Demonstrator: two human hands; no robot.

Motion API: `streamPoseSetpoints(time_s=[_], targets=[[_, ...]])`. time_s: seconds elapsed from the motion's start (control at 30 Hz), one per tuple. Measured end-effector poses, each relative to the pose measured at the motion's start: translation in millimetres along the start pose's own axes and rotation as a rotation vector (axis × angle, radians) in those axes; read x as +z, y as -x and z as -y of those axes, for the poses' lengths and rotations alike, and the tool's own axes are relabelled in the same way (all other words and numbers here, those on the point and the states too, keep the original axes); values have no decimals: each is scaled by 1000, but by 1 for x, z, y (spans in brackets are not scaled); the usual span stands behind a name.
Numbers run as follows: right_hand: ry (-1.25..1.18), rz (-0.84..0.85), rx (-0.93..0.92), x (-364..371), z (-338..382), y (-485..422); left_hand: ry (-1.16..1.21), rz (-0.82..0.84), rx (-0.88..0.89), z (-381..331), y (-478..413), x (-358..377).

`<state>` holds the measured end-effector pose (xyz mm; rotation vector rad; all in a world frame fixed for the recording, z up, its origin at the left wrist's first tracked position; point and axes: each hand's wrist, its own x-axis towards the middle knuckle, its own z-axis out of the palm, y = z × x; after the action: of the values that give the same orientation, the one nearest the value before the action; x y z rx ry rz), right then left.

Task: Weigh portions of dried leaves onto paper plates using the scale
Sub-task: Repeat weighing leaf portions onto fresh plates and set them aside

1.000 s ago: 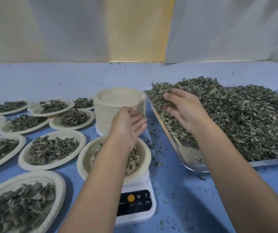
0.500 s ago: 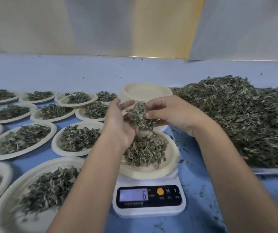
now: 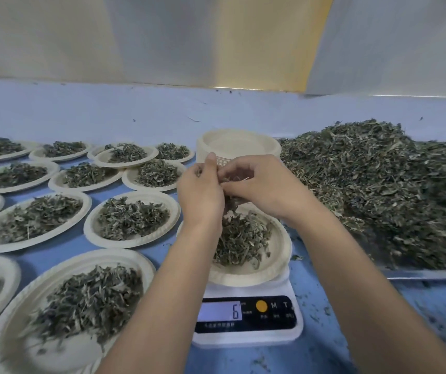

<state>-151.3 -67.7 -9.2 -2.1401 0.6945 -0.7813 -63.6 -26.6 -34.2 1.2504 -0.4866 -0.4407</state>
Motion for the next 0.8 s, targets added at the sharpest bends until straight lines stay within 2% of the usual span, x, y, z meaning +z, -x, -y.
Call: streamPoseSetpoints(time_s=[0.13, 0.27, 0.5, 0.67, 0.8], targets=[[-98, 35, 1, -4, 3, 1, 71, -25, -55, 0, -4, -3], [-65, 4, -9, -12, 4, 1, 135, -68, -105, 0, -9, -8], [40, 1, 12, -15, -3, 0, 392, -76, -134, -6, -18, -17], [80, 74, 37, -13, -4, 1, 410, -64, -124, -7, -18, -15], [88, 57, 46, -14, -6, 0, 397, -47, -126, -5, -17, -14]])
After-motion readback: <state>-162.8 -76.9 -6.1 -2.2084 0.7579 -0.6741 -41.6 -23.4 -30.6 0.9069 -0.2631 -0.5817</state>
